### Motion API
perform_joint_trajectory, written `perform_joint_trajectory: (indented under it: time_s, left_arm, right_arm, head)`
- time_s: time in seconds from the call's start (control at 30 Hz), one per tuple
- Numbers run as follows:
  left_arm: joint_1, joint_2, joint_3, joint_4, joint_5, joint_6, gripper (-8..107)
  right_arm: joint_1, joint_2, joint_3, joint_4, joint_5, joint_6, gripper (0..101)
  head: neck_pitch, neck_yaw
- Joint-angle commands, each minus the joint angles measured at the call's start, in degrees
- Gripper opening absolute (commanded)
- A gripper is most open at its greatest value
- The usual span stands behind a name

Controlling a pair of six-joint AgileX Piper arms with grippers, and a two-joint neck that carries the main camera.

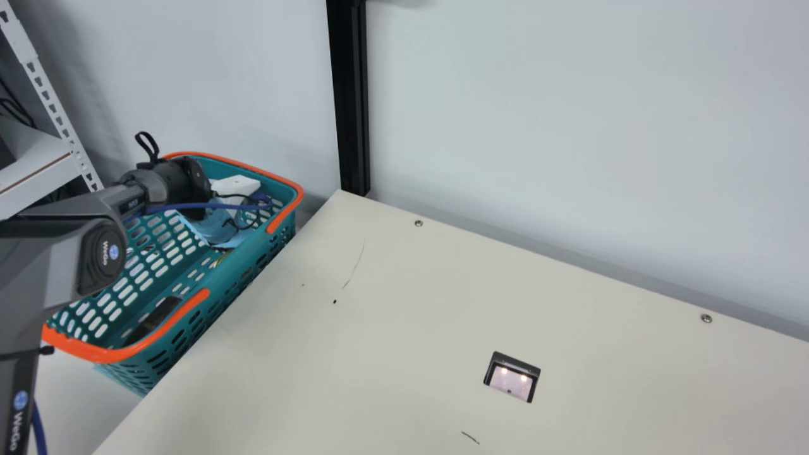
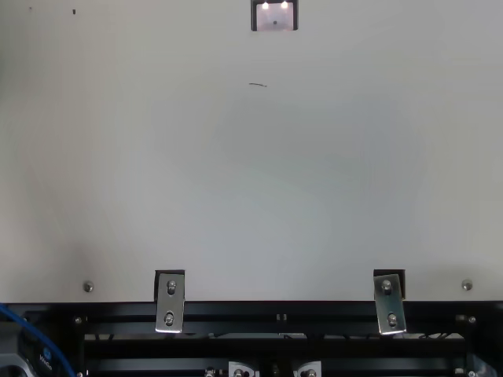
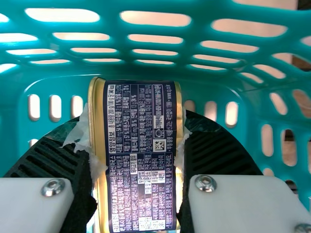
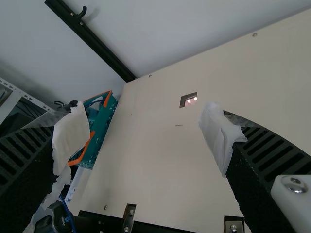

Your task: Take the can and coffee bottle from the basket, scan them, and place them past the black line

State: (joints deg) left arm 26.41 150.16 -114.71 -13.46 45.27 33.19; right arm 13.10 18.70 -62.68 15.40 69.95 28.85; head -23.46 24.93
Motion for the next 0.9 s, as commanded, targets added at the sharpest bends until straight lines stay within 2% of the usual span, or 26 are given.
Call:
perform_joint_trajectory:
  time_s: [0.0,0.27,0.47,0.67,0.87]
  left_arm:
    - [0.1,-2.7,4.0,-1.3,-2.0,1.6,10]
    - [1.8,-19.7,23.1,-7.6,-11.9,9.3,10]
    - [2.7,-35.7,35.9,-18.1,-15.8,16.0,10]
    - [3.2,-51.0,45.1,-26.2,-16.3,16.6,10]
    - [3.7,-64.1,50.9,-30.1,-12.7,11.8,10]
  right_arm:
    - [0.0,0.0,0.0,0.0,0.0,0.0,101]
    - [0.0,0.0,0.0,0.0,0.0,0.0,101]
    - [0.0,0.0,0.0,0.0,0.0,0.0,101]
    - [0.0,0.0,0.0,0.0,0.0,0.0,101]
    - [0.0,0.0,0.0,0.0,0.0,0.0,101]
  head:
    - [-1.5,0.8]
    - [-1.5,0.8]
    - [-1.5,0.8]
    - [-1.5,0.8]
    - [-1.5,0.8]
